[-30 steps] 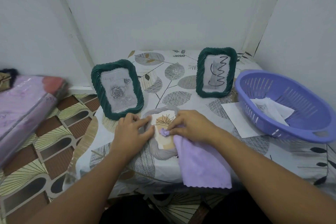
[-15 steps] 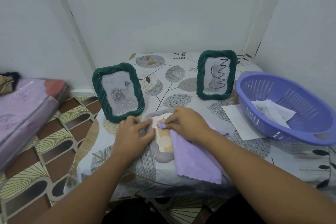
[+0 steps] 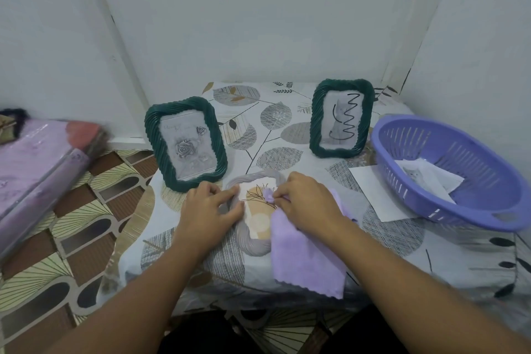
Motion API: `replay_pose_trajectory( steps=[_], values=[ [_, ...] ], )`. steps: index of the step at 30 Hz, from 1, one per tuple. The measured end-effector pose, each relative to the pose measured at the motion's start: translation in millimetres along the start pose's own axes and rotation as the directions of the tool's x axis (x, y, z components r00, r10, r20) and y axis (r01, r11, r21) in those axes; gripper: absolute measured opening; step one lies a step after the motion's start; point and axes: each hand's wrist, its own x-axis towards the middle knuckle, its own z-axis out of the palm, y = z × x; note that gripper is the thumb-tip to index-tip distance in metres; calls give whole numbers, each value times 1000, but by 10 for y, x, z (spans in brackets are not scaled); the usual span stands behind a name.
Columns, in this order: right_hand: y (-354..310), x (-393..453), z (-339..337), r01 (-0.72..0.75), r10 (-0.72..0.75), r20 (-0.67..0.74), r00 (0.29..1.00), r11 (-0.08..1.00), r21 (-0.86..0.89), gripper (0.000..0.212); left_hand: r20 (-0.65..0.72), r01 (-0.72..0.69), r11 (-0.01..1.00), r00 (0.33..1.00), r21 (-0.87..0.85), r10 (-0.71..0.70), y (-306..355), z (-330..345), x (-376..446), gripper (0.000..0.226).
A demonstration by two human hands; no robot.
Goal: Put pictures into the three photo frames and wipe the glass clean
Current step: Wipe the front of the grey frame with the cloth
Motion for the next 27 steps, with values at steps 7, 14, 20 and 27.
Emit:
replay_pose_trajectory(
  steps=[7,14,20,27],
  values=[
    [192,-235,-150,-24,30,-33,999,986,162,22,13,9,1000,1000,-8,-9,12,-10,-9,54],
    [720,-203,-338,-159,161,-39,986,987,32,15,19,6,1000,1000,-2,-6,7,1,-2,44],
    [739,-117,-463,-144,139,-36,990,954,-265,12,26,7,1000,1000,1,-7,15,-20,-11,56],
    [238,-19,-400,-53,53,-32,998,998,-20,29,33,29,997,999,-74,-26,82,-103,-46,56]
  ],
)
